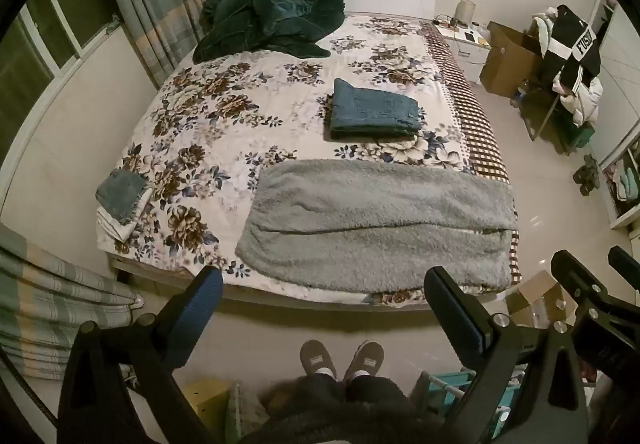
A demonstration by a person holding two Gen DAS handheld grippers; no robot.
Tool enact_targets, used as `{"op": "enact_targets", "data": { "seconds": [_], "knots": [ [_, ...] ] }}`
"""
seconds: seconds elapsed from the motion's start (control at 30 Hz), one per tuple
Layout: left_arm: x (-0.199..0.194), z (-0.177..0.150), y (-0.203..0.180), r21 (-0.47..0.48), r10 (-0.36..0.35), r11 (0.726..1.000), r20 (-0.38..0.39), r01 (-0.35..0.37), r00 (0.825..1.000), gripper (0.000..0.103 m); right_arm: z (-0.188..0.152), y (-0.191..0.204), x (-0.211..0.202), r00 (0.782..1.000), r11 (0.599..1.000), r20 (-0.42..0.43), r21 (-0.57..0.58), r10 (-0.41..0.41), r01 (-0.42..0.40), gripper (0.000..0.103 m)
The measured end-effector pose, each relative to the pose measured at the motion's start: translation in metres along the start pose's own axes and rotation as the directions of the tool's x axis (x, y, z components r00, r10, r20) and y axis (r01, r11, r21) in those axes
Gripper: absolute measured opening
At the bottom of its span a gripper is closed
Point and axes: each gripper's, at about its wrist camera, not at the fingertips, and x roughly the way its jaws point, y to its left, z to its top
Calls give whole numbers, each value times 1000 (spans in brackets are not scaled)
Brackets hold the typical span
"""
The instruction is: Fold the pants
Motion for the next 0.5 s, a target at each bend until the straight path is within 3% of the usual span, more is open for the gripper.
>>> {"op": "enact_targets", "data": {
  "seconds": [0.5],
  "knots": [
    [0, 0, 0, -2, -6, 1000, 2, 6, 1000, 103, 0, 11, -15, 1000, 1000, 4, -7, 4, -4, 103]
  ]
}}
